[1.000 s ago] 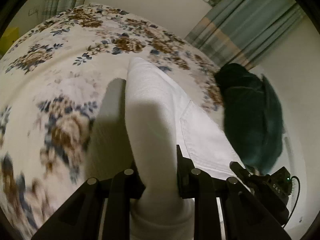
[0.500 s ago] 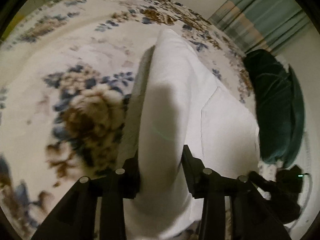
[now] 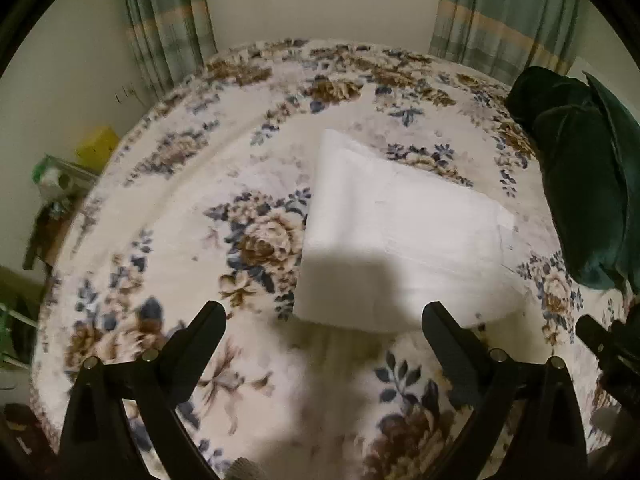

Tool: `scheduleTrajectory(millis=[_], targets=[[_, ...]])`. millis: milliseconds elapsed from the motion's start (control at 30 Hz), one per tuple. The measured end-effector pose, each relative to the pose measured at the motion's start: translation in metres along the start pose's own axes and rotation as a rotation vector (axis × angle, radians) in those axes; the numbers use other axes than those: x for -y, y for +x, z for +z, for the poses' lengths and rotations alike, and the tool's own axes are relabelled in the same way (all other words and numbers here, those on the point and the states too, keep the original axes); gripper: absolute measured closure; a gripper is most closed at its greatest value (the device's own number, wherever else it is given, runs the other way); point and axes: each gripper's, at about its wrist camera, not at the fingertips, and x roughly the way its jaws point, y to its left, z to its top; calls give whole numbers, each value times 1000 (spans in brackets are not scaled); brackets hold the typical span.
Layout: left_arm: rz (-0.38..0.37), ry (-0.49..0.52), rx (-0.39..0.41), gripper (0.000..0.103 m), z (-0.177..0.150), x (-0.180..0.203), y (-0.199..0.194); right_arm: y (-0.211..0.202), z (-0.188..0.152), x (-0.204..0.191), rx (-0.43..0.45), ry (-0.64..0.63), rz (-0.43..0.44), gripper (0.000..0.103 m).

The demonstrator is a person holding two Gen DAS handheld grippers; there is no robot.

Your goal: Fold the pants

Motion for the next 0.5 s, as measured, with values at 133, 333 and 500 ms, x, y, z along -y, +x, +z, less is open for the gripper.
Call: scheduleTrajectory(millis=[133, 333, 500], targets=[[17, -2, 28, 2, -7, 10, -45, -64, -8, 8, 49, -20, -16, 0], [21, -14, 98, 2, -20, 25, -134, -161, -22, 22, 96, -25, 3, 0], [21, 0, 169, 2, -40, 41, -215, -255, -37, 40, 170, -41, 21, 0]])
